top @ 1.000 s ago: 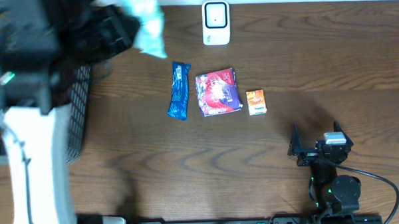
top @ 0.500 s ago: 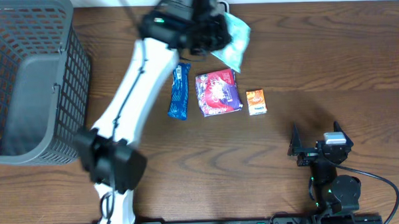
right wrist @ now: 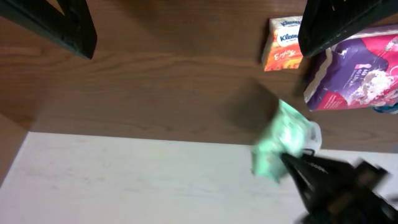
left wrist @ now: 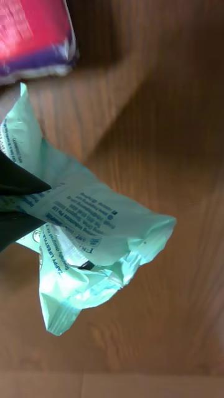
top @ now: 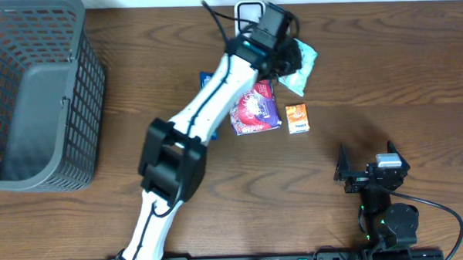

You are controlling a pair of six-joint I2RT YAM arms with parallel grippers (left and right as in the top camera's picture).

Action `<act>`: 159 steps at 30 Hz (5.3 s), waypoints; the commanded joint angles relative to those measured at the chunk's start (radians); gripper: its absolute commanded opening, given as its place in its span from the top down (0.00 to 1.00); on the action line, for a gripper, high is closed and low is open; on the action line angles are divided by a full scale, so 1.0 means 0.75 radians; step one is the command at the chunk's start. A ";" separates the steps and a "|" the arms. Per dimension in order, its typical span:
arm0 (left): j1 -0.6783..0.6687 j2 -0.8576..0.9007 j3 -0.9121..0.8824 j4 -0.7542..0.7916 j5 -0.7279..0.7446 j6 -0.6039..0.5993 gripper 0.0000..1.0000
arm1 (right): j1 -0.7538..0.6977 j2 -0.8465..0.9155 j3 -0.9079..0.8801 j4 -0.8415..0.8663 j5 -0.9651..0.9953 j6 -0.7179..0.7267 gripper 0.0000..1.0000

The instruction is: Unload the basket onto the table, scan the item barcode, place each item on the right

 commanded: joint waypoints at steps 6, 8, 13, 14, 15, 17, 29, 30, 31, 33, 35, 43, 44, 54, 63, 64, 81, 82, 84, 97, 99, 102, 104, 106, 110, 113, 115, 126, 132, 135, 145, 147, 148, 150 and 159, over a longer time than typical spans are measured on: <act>-0.127 0.086 0.012 0.057 -0.073 -0.269 0.92 | -0.006 -0.007 -0.003 -0.006 0.002 -0.010 0.01; -0.144 0.086 0.012 0.071 -0.072 -0.299 0.92 | -0.006 -0.007 -0.003 -0.006 0.002 -0.010 0.01; -0.172 0.086 0.012 0.084 -0.071 -0.303 0.92 | -0.006 -0.007 -0.003 -0.006 0.003 -0.010 0.01; -0.175 0.086 0.012 0.083 -0.071 -0.303 0.92 | -0.006 -0.007 -0.003 -0.006 0.002 -0.010 0.01; -0.178 0.086 0.012 0.082 -0.071 -0.303 0.92 | -0.006 -0.007 -0.003 -0.006 0.002 -0.010 0.01; -0.184 0.086 0.012 0.074 -0.071 -0.302 0.91 | -0.006 -0.007 -0.003 -0.006 0.002 -0.010 0.01; -0.153 0.075 0.012 0.069 0.016 -0.196 0.01 | -0.006 -0.007 -0.003 -0.006 0.002 -0.010 0.01; -0.146 0.070 0.012 0.068 0.035 -0.179 0.02 | -0.006 -0.007 -0.003 -0.006 0.002 -0.010 0.01; -0.139 0.062 0.012 0.068 0.056 -0.156 0.02 | -0.006 -0.007 -0.003 -0.006 0.002 -0.010 0.01; -0.120 0.036 0.012 0.067 0.093 -0.091 0.02 | -0.006 -0.007 -0.003 -0.006 0.002 -0.010 0.01; -0.101 0.001 0.012 0.044 0.105 -0.018 0.02 | -0.006 -0.007 -0.003 -0.006 0.002 -0.010 0.01; -0.013 -0.240 0.012 -0.235 -0.177 0.192 0.02 | -0.006 -0.007 -0.003 -0.006 0.002 -0.010 0.01; -0.004 -0.279 0.012 -0.288 -0.265 0.207 0.02 | -0.006 -0.007 -0.003 -0.006 0.002 -0.010 0.01; 0.141 -0.600 0.012 -0.796 -0.910 0.220 0.02 | -0.006 -0.007 -0.003 -0.006 0.002 -0.010 0.01; 0.456 -0.621 -0.038 -1.173 -0.973 0.219 0.02 | -0.006 -0.007 -0.003 -0.006 0.002 -0.010 0.01; 0.485 -0.621 -0.051 -1.190 -0.968 0.219 0.02 | -0.006 -0.007 -0.003 -0.006 0.002 -0.010 0.01; 0.654 -0.621 -0.100 -1.224 -0.894 0.219 0.02 | -0.006 -0.007 -0.003 -0.006 0.002 -0.010 0.01; 0.654 -0.621 -0.100 -1.224 -0.894 0.219 0.02 | -0.006 -0.007 -0.003 -0.006 0.002 -0.010 0.01; 0.654 -0.621 -0.100 -1.224 -0.894 0.219 0.02 | -0.006 -0.007 -0.003 -0.006 0.002 -0.010 0.01; 0.654 -0.621 -0.100 -1.224 -0.894 0.219 0.02 | -0.005 -0.007 -0.002 0.028 -0.057 0.024 0.01; 0.654 -0.621 -0.101 -1.224 -0.894 0.219 0.02 | -0.003 -0.007 -0.002 0.085 -0.319 0.200 0.01; 0.654 -0.621 -0.100 -1.224 -0.894 0.219 0.02 | -0.003 -0.007 -0.002 0.105 -0.757 0.486 0.01; 0.654 -0.621 -0.101 -1.224 -0.894 0.219 0.02 | -0.003 -0.007 -0.002 0.173 -0.896 0.624 0.01; 0.654 -0.621 -0.100 -1.224 -0.894 0.219 0.02 | -0.004 -0.007 -0.002 0.286 -0.926 0.754 0.01; 0.654 -0.621 -0.100 -1.224 -0.894 0.219 0.02 | -0.003 -0.007 -0.002 0.493 -0.927 0.836 0.01; 0.654 -0.621 -0.100 -1.224 -0.894 0.219 0.02 | -0.004 -0.007 0.004 0.763 -0.960 0.857 0.01; 0.654 -0.621 -0.100 -1.224 -0.894 0.219 0.02 | -0.005 -0.007 0.033 0.807 -0.947 0.836 0.01; 0.654 -0.621 -0.101 -1.224 -0.894 0.219 0.02 | -0.006 0.311 0.736 -0.203 -0.848 0.124 0.01; 0.654 -0.621 -0.100 -1.224 -0.894 0.219 0.02 | -0.006 0.780 1.177 -0.787 -0.556 -0.062 0.01; 0.654 -0.621 -0.100 -1.224 -0.894 0.219 0.02 | -0.006 1.089 1.403 -1.033 -0.520 -0.132 0.01; 0.654 -0.621 -0.101 -1.224 -0.894 0.219 0.02 | -0.006 1.712 1.892 -1.374 -0.658 -0.165 0.01; 0.654 -0.621 -0.100 -1.224 -0.894 0.219 0.02 | -0.006 1.750 1.901 -1.369 -0.666 -0.164 0.01; 0.654 -0.621 -0.101 -1.224 -0.894 0.219 0.02 | -0.006 1.762 1.898 -1.369 -0.659 -0.165 0.01; 0.654 -0.621 -0.100 -1.224 -0.894 0.219 0.02 | -0.006 1.789 1.885 -1.363 -0.559 -0.165 0.01; 0.654 -0.621 -0.100 -1.224 -0.894 0.219 0.02 | -0.081 2.017 1.855 -1.213 -0.232 0.146 0.01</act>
